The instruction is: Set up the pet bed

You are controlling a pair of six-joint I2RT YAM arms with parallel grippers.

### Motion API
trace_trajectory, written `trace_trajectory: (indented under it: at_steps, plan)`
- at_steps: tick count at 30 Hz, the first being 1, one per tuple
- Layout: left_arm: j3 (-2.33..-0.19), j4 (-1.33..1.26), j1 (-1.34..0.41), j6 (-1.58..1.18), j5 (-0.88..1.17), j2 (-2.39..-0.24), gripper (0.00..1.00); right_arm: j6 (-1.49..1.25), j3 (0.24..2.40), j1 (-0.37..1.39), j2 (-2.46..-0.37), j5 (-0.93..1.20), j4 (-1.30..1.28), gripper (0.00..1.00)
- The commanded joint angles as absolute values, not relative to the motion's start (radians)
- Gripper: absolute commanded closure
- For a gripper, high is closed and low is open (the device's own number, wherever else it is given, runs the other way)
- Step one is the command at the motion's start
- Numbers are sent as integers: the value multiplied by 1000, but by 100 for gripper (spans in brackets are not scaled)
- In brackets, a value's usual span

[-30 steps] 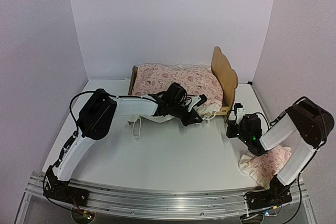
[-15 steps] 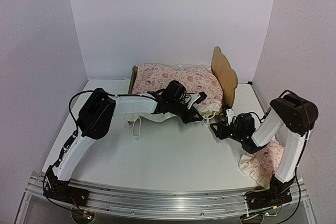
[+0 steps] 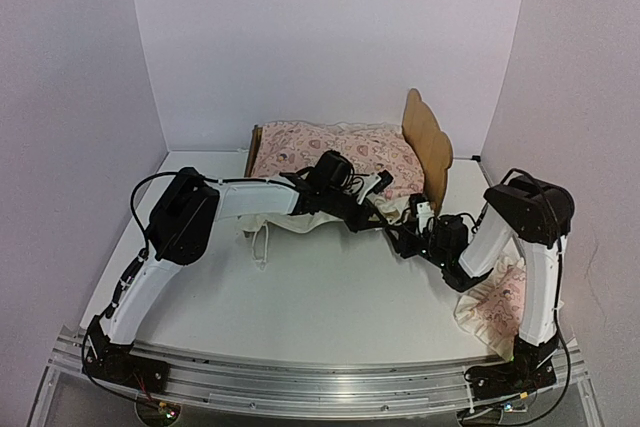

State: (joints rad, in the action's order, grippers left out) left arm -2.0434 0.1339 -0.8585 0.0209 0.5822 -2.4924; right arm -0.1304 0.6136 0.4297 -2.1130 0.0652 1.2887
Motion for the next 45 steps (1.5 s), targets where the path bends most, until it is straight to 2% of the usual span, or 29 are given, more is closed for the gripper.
trace_trajectory:
  at_steps: [1,6,11,13,16,18,26,35,40,45]
  plan:
    - [-2096,69,-836,9,584,-2467,100,-171,641,439,-2147,33,1357,54]
    - [-2109,62,-836,9,582,-2472,100,-204,642,441,-2146,0,1358,57]
    - [-2116,56,-837,-22,582,-2476,100,-219,656,451,-2154,-32,1359,68]
    - [-2111,58,-837,-23,583,-2474,100,-223,661,451,-2157,-37,1358,76]
    - [-2110,69,-838,-20,579,-2472,100,-238,650,451,-2151,-60,1359,95]
    - [-2112,76,-837,-17,573,-2470,100,-245,633,451,-2136,-68,1358,100]
    - [-2110,129,-831,-2,553,-2470,100,-344,482,449,-2008,-154,1327,100]
    - [-2139,189,-815,67,540,-2459,100,-451,355,392,-1817,-232,1177,100]
    - [-2118,247,-811,124,556,-2445,100,-421,352,359,-1609,-326,910,100]
    - [-2011,294,-828,280,572,-2442,100,-282,500,347,-1441,-333,551,100]
